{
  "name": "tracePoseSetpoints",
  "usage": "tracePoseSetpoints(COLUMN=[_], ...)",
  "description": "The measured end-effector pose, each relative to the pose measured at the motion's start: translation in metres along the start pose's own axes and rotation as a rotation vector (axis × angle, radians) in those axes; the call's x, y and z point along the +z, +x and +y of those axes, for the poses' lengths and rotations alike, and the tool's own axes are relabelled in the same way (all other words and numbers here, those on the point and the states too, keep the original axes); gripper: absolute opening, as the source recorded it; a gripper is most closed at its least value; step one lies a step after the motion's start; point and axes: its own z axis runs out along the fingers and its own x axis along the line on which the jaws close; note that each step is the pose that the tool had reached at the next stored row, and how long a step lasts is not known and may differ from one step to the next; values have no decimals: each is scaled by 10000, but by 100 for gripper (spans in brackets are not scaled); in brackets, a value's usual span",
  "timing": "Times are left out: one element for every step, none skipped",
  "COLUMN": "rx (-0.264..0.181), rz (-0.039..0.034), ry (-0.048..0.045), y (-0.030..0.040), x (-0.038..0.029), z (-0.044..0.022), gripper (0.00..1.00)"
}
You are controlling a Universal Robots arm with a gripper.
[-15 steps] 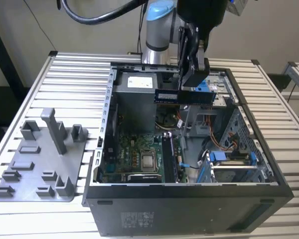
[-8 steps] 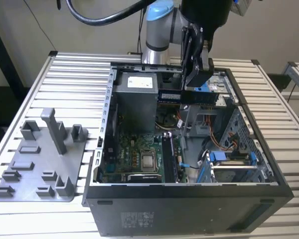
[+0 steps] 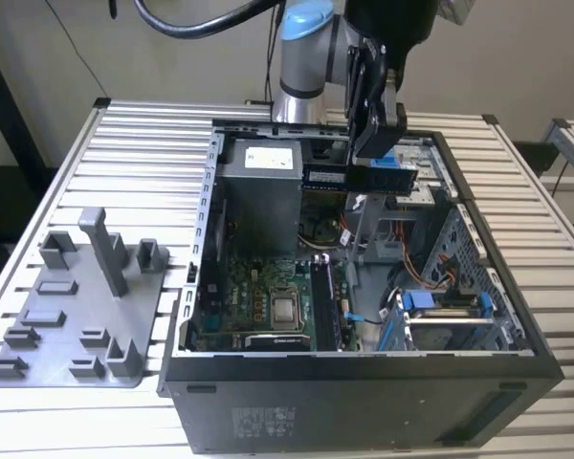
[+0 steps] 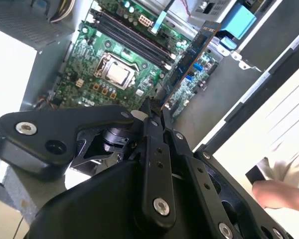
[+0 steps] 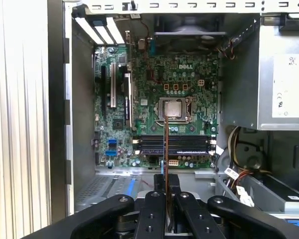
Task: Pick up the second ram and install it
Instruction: 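Pick up the second ram and move it above second insertion slot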
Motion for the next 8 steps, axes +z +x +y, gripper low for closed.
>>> tracePoseSetpoints(rx=[0, 0, -1, 0, 0, 0, 0, 0], rz=[1, 3, 3, 4, 5, 5, 5, 6], ry=[0, 0, 0, 0, 0, 0, 0, 0], y=[-34, -70, -105, -142, -178, -214, -249, -284], x=[-1, -3, -4, -5, -6, -8, -9, -10], z=[1, 2, 3, 4, 5, 6, 7, 8], gripper=[14, 14, 14, 14, 14, 14, 14, 14])
